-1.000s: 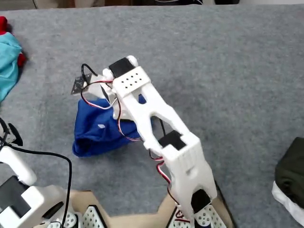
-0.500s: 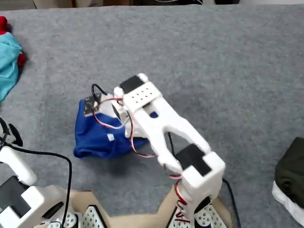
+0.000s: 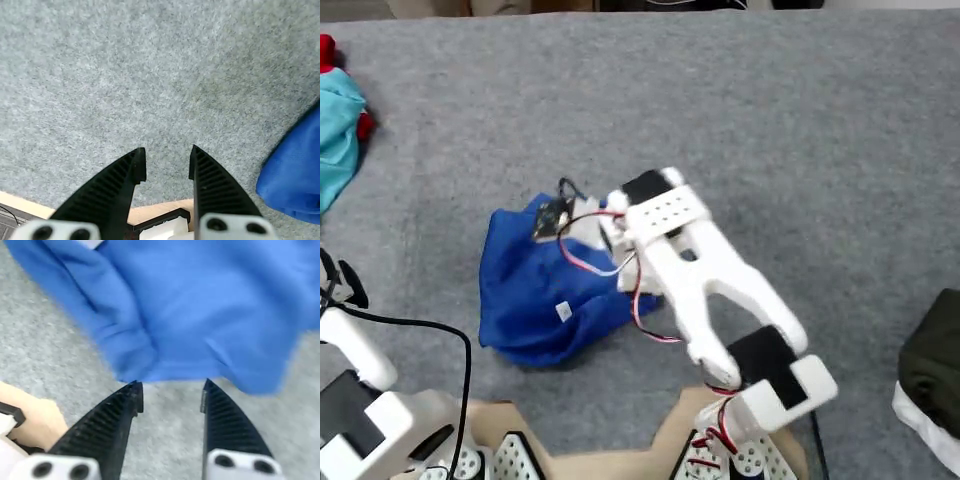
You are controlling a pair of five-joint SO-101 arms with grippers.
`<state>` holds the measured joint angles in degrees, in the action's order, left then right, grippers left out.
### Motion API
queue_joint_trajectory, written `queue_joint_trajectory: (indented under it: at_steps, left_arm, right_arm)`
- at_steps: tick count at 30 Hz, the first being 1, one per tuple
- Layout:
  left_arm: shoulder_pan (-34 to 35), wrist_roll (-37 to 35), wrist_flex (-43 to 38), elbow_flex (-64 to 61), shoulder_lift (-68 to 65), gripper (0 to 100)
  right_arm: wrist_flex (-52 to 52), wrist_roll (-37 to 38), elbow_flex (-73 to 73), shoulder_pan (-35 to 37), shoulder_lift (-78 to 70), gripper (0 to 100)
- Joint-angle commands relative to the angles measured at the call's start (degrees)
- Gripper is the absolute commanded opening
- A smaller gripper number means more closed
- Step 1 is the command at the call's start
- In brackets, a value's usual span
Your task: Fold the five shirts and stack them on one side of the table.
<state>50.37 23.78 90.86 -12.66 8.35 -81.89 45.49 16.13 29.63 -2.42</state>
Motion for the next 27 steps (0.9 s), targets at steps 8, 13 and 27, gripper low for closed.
queue_joint_trajectory:
  at_steps: [8, 13, 27]
  left_arm:
    - [-5.10, 0.35, 1.49, 0.53, 2.68, 15]
    - [-5.45, 0.35, 1.67, 0.18, 2.77, 15]
    - [-5.27, 0.35, 1.67, 0.09, 2.42, 15]
  right_arm:
    - [-1.85, -3.25, -25.71, -2.68, -10.33, 21.7]
    - [-5.10, -4.13, -42.77, -2.59, -27.65, 21.7]
    - [-20.40, -4.22, -80.40, -4.53, -59.38, 16.0]
